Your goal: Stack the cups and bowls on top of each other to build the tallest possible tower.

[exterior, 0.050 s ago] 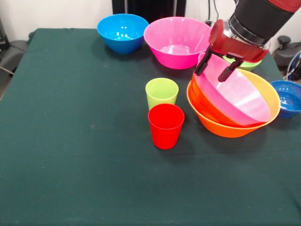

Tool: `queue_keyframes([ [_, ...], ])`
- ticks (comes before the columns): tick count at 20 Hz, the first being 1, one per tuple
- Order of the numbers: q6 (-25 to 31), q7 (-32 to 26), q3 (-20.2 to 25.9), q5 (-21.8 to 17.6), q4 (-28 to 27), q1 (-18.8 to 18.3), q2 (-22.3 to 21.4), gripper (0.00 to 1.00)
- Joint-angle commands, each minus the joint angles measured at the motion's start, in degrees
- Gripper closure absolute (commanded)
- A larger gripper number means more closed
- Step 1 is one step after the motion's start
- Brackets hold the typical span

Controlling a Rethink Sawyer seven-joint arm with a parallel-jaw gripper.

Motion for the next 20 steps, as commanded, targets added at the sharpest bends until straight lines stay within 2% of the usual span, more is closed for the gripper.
queue_keyframes([
  [1, 1.99, -10.43, 7.73, -5.26, 2.87, -1.47, 3.76, 0.00],
  [8, 4.03, -10.96, 7.64, -6.34, 1.86, -1.61, 4.11, 0.00],
  [20, 3.02, -9.31, 8.18, -7.42, 0.64, -2.13, 6.57, 0.00],
])
